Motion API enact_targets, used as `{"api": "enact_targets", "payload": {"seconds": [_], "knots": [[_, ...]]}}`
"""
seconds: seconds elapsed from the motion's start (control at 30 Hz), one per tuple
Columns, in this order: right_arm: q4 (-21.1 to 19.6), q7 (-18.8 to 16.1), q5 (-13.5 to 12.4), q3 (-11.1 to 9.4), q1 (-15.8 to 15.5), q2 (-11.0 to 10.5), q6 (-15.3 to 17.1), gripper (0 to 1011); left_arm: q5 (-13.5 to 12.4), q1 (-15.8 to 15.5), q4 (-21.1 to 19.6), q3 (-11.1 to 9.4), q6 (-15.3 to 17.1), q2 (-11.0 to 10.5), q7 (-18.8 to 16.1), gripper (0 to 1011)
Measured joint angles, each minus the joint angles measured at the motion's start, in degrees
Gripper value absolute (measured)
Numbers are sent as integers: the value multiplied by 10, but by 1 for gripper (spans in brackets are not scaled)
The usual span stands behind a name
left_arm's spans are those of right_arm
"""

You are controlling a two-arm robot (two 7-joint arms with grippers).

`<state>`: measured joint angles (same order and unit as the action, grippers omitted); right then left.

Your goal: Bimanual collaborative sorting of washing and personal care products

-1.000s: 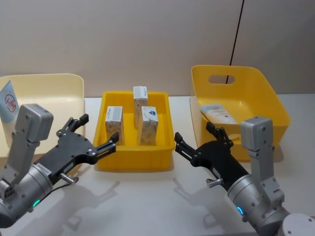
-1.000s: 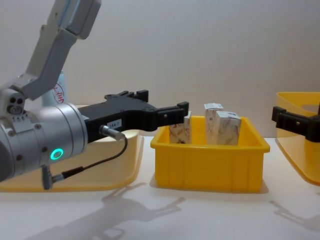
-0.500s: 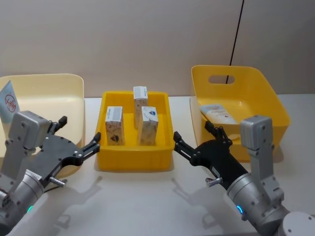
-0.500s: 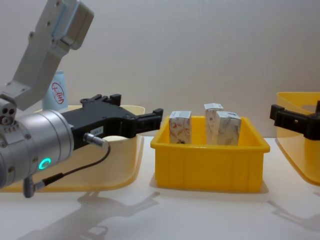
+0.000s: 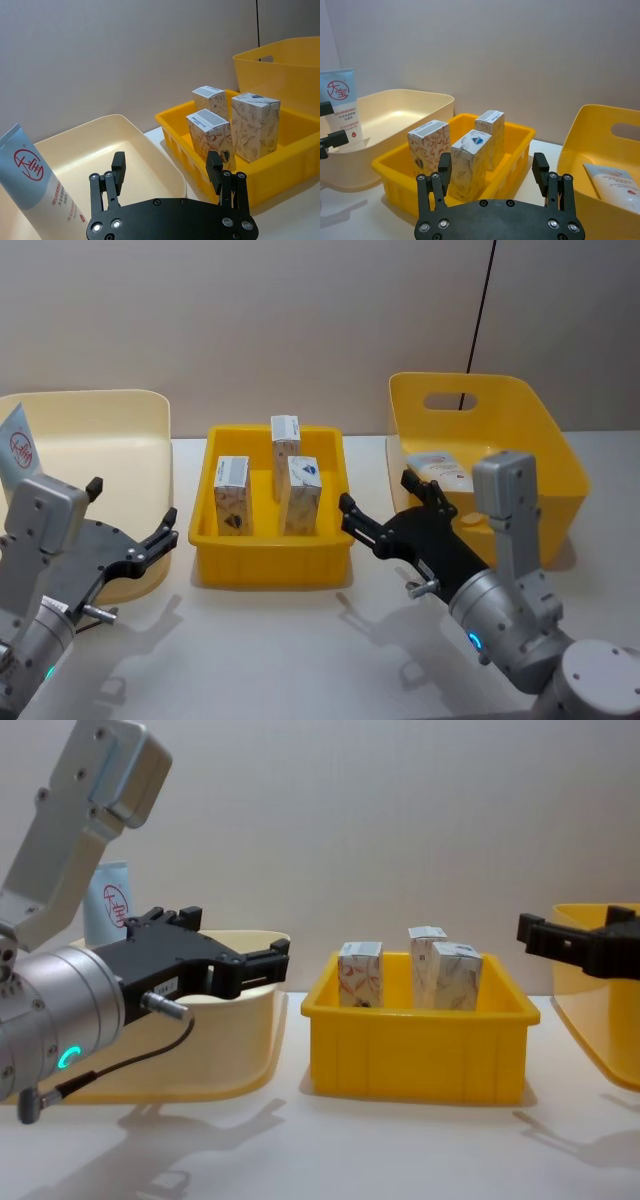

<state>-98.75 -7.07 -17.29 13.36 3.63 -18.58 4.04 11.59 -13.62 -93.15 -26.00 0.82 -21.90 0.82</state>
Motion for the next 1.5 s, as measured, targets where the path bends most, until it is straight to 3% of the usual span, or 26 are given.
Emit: {"api": "enact_targets", "payload": {"seconds": [0.97, 1.5], "knots": [[94, -1, 27, 33, 104, 58, 53, 1001, -1, 0, 0, 0, 0, 0, -2, 1003], [143, 30, 56, 48, 140, 93, 87, 1001, -1, 0, 0, 0, 0, 0, -2, 1003]]}}
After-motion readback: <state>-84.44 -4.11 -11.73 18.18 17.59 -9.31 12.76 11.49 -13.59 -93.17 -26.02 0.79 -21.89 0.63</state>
